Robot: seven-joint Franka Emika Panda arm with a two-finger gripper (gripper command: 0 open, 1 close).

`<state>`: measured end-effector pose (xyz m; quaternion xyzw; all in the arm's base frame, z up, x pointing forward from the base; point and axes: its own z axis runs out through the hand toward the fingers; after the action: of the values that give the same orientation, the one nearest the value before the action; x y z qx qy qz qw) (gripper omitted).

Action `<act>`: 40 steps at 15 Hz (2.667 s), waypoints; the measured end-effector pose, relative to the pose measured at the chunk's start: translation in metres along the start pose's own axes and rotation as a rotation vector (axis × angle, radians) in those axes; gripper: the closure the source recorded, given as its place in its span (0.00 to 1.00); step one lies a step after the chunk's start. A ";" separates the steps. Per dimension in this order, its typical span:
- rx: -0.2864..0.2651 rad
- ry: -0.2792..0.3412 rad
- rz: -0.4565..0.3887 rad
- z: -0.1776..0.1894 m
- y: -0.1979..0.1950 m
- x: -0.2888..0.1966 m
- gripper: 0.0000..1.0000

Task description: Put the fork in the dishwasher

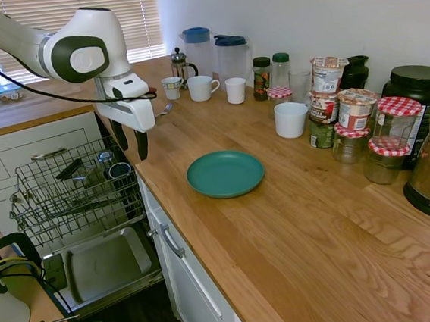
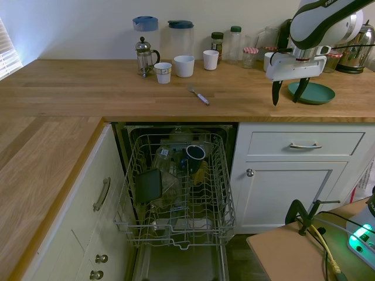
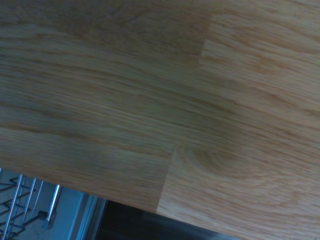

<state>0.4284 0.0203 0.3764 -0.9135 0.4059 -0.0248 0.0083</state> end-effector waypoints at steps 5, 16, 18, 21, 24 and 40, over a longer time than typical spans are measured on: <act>0.010 0.028 -0.013 -0.010 -0.006 0.006 0.00; 0.124 0.100 -0.189 -0.045 -0.185 0.026 0.00; 0.122 0.090 -0.208 -0.024 -0.227 0.022 0.00; 0.123 0.066 -0.240 0.000 -0.275 0.011 0.00; 0.116 0.053 -0.251 0.016 -0.300 0.009 0.00; 0.068 0.016 -0.260 0.050 -0.333 -0.002 1.00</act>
<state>0.6761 0.2448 0.3378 -0.9574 0.2830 -0.0468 0.0325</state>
